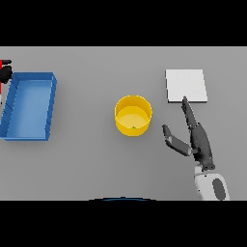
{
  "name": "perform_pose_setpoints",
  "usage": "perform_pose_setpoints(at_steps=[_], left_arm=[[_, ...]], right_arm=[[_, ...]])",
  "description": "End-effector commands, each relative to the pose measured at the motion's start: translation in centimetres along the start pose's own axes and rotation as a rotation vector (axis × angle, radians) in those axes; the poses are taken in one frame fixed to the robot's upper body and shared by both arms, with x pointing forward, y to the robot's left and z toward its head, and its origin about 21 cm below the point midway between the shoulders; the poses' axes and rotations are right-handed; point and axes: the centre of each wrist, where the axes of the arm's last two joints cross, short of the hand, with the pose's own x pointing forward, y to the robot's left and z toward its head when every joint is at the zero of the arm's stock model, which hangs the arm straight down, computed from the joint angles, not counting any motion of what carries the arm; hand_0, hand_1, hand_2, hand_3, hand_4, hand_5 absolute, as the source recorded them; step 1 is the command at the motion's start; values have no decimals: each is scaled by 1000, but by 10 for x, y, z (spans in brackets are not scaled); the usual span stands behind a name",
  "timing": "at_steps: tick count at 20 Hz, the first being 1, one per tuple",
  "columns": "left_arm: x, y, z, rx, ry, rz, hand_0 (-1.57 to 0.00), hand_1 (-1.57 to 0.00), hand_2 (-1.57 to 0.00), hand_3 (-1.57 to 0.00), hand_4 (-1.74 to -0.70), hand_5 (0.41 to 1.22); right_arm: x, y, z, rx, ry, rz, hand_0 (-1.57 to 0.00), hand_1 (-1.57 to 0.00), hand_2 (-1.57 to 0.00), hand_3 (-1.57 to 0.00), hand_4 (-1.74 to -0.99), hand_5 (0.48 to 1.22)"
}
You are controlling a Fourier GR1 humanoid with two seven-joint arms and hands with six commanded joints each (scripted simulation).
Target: Pick up the red beaker and tilt it to pour out 1 green nut into yellow bowl. Pick up the yellow bowl and place it on the metallic measuring scale.
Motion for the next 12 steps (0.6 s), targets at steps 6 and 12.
perform_pose_setpoints(at_steps=[6,12], left_arm=[[-23,-5,21,-122,60,-25,-1571,-1571,-1571,-1407,-1661,888],[-32,10,37,-348,-65,-125,-802,-706,-671,-565,-870,682]], right_arm=[[1,1,-5,-6,26,-5,1,1,1,1,-1165,678],[0,-2,1,-3,12,-4,1,1,1,1,-1156,673]])
